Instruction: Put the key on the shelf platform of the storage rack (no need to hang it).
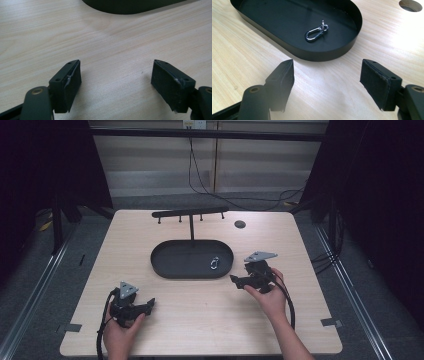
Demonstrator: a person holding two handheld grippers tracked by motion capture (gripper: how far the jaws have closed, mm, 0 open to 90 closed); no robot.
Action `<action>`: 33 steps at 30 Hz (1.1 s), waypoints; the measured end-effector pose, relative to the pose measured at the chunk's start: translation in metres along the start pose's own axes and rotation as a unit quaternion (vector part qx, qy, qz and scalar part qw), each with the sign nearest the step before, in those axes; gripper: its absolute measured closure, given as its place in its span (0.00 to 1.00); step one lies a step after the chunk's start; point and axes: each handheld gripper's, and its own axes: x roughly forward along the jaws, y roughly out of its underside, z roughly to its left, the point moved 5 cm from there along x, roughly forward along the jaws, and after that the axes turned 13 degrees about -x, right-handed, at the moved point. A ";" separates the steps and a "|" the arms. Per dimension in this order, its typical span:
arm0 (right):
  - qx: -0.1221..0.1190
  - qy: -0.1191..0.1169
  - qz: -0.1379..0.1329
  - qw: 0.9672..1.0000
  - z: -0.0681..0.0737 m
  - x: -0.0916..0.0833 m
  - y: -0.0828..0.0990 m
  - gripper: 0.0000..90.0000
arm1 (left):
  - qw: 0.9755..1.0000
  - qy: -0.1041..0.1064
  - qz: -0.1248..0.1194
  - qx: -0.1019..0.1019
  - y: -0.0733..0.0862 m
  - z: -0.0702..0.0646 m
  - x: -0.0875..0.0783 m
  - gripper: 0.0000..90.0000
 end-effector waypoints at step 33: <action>0.008 0.011 0.006 1.000 -0.005 -0.023 0.046 0.31 | 1.000 0.000 0.000 0.000 0.000 0.000 0.000 0.27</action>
